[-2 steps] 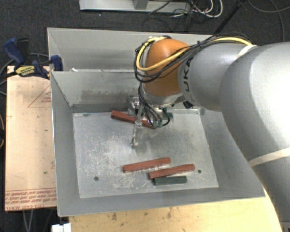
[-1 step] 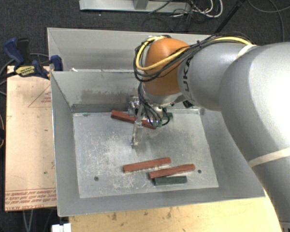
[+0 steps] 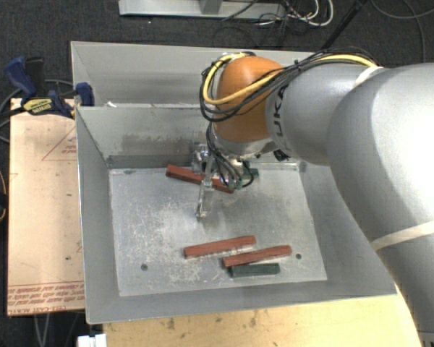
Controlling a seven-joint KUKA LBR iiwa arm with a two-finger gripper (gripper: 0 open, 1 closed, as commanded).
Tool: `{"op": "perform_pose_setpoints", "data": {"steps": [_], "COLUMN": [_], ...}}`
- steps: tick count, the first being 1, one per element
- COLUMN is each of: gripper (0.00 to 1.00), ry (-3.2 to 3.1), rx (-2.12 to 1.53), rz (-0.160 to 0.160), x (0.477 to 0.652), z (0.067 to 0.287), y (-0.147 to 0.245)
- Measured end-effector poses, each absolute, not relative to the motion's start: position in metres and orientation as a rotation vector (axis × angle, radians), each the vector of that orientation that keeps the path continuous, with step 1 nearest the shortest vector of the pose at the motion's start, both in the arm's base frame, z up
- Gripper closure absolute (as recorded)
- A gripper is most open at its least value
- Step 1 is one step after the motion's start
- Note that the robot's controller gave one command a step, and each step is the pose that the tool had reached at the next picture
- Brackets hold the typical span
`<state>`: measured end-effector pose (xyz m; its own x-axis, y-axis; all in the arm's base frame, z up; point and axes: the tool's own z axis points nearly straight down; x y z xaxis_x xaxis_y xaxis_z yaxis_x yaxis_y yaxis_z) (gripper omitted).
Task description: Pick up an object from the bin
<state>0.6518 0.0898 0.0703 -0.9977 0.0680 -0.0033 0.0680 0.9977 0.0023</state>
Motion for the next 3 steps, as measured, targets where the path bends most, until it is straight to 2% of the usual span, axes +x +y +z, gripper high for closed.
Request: {"op": "perform_pose_setpoints", "data": {"steps": [1, 2, 3], "gripper": [0.00, 1.00, 1.00], "ry": [3.136, 3.135, 3.130], "rx": [0.108, 0.109, 0.109], "rz": [0.004, 0.005, 0.005], "x": [0.653, 0.653, 0.656], "z": [0.071, 0.073, 0.138], "y": [0.090, 0.090, 0.091]}}
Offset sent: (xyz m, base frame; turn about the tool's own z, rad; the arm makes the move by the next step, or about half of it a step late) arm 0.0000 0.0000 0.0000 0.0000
